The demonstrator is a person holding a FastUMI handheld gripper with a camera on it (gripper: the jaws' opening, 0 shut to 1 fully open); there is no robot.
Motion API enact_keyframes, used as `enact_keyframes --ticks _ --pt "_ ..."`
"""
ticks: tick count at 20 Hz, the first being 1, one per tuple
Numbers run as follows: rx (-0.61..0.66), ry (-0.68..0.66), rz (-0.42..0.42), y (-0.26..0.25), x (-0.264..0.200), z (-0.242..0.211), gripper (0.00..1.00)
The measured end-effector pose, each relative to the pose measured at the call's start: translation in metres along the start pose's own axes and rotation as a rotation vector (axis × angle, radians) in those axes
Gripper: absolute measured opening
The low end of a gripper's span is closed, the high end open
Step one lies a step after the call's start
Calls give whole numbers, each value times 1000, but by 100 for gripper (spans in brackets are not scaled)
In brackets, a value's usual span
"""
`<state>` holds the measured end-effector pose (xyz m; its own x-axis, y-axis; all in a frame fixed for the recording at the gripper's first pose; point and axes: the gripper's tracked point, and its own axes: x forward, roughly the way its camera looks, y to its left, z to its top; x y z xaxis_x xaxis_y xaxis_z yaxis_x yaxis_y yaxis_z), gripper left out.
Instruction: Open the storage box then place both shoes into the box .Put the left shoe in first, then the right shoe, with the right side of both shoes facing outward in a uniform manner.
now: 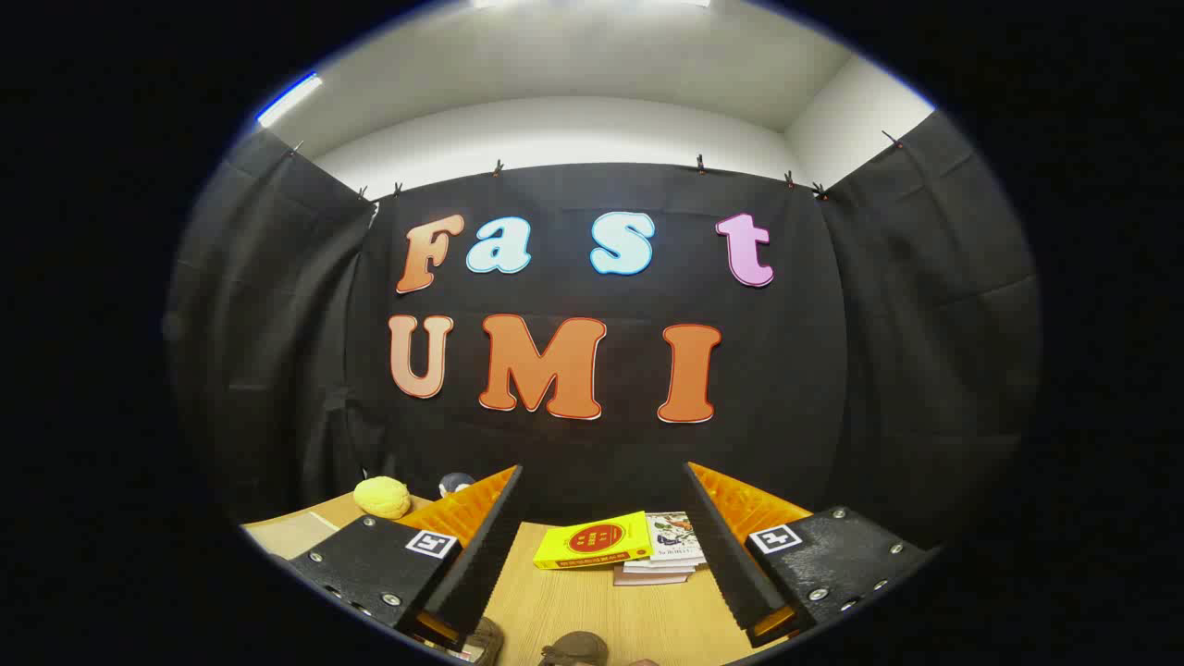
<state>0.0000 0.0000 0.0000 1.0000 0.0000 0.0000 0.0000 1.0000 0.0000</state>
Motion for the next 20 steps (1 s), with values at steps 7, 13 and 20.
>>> enact_keyframes --ticks 7,13,20 --pt "12 -14 2 1 1 6 99" --pt "16 -13 22 10 1 8 99" --pt "11 -2 46 21 2 3 99"
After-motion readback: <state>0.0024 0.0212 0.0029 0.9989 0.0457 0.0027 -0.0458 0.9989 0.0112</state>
